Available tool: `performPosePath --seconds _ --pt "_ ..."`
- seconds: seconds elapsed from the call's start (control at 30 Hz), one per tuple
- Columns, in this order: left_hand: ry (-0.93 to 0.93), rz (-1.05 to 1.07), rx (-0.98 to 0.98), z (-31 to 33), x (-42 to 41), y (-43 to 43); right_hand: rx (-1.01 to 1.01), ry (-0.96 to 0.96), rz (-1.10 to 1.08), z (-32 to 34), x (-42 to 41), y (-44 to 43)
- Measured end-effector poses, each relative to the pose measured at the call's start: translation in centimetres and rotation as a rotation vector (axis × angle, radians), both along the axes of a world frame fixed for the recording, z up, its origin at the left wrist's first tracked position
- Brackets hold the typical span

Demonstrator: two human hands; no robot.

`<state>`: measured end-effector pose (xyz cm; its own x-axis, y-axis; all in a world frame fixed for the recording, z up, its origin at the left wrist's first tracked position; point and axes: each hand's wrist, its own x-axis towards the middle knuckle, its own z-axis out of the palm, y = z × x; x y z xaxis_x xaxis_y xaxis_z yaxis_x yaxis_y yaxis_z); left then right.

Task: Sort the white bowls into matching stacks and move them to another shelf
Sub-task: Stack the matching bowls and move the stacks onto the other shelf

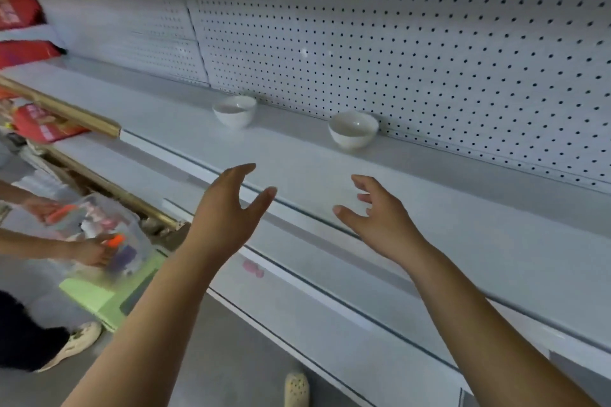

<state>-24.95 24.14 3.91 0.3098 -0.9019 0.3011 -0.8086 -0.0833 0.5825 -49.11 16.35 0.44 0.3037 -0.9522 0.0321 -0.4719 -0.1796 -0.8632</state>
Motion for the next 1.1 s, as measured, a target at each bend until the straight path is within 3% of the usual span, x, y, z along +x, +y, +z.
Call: performPosePath --seconds 0.4,0.8,1.1 --pt "-0.021 -0.005 0.028 1.2 13.0 -16.1 -0.035 0.041 -0.359 0.3 9.4 -14.8" --pt "0.333 0.053 -0.03 -5.5 18.8 -28.2 -0.042 0.134 -0.656 -3.8 12.4 -18.2" --pt "0.555 -0.069 -0.029 -7.2 21.1 -31.9 -0.136 -0.243 -0.968 -5.0 14.9 -20.9"
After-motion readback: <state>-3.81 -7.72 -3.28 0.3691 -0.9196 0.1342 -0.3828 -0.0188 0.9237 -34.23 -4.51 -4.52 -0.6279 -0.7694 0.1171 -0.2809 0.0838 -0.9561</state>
